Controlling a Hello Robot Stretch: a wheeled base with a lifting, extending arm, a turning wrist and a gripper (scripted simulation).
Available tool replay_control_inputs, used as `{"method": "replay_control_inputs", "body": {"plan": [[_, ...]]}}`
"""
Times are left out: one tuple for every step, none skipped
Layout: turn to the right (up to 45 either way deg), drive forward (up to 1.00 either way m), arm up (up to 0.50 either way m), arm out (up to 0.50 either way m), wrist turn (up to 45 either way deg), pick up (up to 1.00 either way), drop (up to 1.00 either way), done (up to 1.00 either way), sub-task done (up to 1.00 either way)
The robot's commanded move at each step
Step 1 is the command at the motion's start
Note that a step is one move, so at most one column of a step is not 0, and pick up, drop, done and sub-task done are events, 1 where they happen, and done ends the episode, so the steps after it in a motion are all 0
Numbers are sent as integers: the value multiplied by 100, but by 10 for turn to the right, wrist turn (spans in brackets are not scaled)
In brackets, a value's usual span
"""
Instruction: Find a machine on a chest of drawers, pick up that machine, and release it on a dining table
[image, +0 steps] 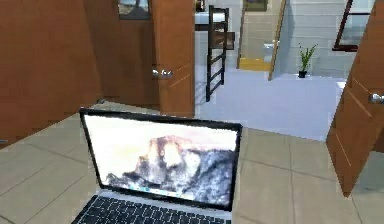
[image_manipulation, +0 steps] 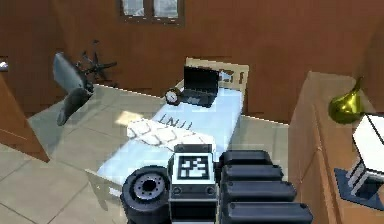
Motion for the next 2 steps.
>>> {"method": "replay_control_inputs", "body": {"plan": [[0,15,0,0,0,0,0,0,0],[-450,0,0,0,0,0,0,0,0]]}}
